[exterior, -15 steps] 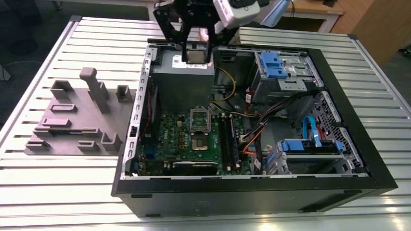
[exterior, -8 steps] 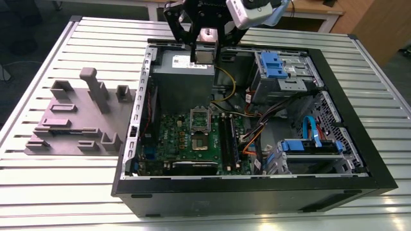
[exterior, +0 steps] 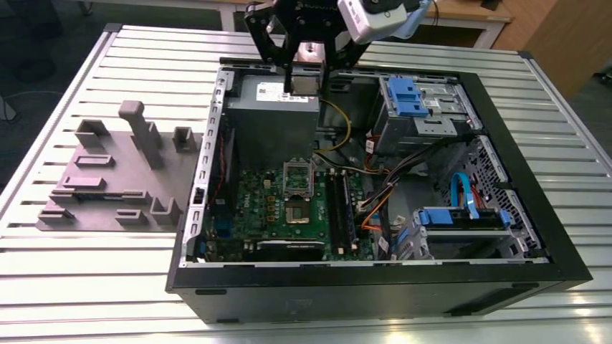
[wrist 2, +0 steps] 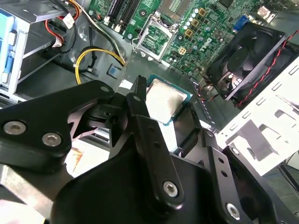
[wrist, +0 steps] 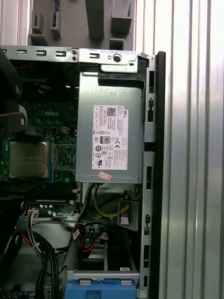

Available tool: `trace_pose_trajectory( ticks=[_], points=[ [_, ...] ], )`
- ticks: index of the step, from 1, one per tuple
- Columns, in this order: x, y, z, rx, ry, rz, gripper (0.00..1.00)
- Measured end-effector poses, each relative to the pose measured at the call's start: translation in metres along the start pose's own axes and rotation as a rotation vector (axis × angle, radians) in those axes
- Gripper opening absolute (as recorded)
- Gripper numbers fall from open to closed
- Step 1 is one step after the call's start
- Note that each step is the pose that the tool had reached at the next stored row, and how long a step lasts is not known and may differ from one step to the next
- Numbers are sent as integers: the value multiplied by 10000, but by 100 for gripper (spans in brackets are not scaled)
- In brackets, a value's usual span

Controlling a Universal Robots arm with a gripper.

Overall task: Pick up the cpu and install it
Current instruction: 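Place the cpu into insertion slot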

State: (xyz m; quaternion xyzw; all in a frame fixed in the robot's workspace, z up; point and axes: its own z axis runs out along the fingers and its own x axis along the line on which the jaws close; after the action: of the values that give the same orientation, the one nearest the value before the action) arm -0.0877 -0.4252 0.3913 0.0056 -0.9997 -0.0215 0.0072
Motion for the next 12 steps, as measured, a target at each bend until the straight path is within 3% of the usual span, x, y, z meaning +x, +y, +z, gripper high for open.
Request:
trace_pose_trajectory(
  ticks=[5, 12],
  points=[
    [0, -24, 20, 8, -1, 0, 47],
    [0, -122, 132, 17, 1, 1, 47]
  ],
)
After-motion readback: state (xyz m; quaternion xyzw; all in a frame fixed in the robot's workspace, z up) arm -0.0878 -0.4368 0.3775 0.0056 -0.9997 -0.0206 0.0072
